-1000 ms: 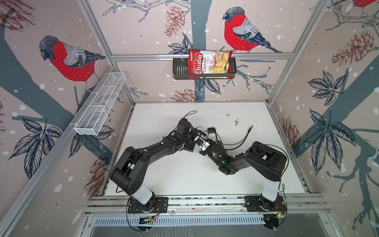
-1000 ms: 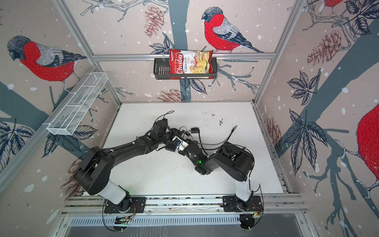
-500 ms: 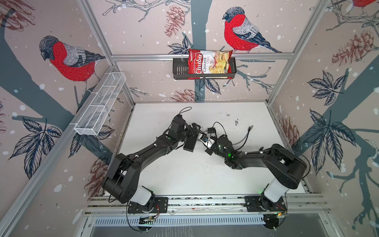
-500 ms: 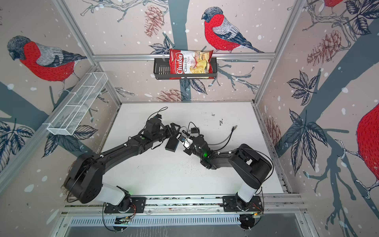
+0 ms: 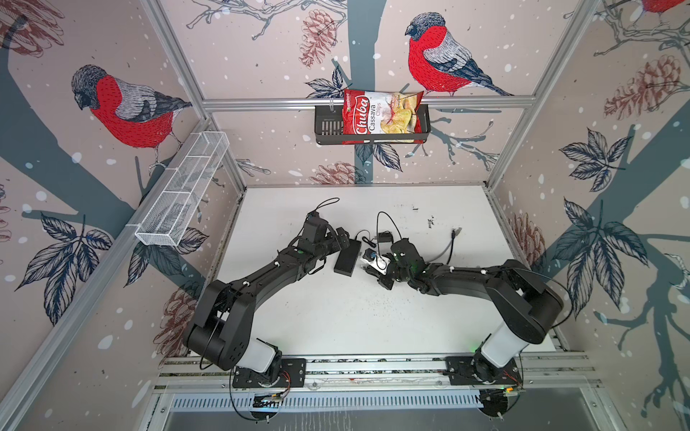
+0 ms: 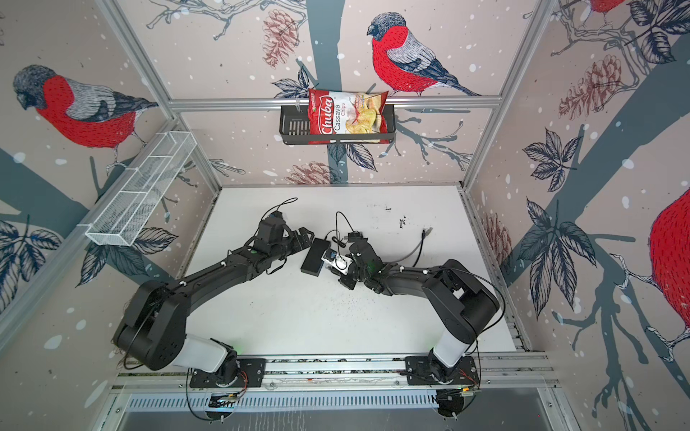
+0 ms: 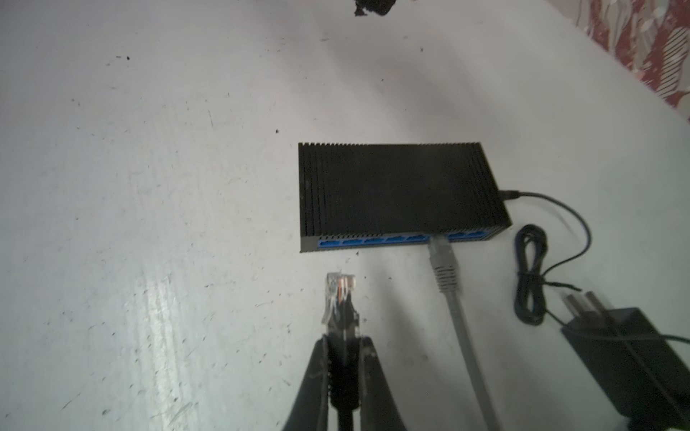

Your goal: Insert the plug into the switch port

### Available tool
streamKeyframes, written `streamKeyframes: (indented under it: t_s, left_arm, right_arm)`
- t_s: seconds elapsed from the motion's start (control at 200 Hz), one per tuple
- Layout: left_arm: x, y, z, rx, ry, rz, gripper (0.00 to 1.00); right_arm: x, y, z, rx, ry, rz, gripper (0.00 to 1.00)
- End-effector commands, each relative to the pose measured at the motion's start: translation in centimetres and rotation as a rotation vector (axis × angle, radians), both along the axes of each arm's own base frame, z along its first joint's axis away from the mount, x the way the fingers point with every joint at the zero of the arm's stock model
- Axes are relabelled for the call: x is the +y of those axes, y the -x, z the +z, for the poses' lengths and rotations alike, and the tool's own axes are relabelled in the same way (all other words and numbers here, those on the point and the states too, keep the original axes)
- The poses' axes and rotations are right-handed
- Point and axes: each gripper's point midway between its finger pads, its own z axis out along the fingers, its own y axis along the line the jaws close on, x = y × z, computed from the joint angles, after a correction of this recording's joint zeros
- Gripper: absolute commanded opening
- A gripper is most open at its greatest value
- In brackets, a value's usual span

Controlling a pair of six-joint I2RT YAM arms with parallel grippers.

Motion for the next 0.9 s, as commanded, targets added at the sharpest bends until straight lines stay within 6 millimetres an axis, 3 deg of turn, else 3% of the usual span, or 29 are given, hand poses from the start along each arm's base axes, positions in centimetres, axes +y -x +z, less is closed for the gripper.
streamKeyframes:
  t_s: [0.0, 0.295, 0.565, 0.896]
  left_arm:
    - [-1.2, -0.7, 0.4, -0.061, 0.021, -0.061, 0.93]
    - [-2.4, -1.5, -1.1, -0.061, 0.054, -0.098, 0.92]
    - [-2.7, -2.0, -2.9, -0.028, 0.045, -0.099, 0.91]
    - [-3.0, -2.0, -3.0, -0.032, 0.041, -0.123, 0.90]
  right_arm:
    - [0.1, 0.9, -1.1, 0.092, 0.006, 0.025, 0.00]
    - [0.9, -0.5, -1.9, 0.157, 0.018, 0.001, 0.00]
    - [0.4, -3.1, -2.8, 0.211, 0.034, -0.054, 0.00]
    - [0.4, -2.3, -2.3, 0.290, -0.034, 0.011, 0.00]
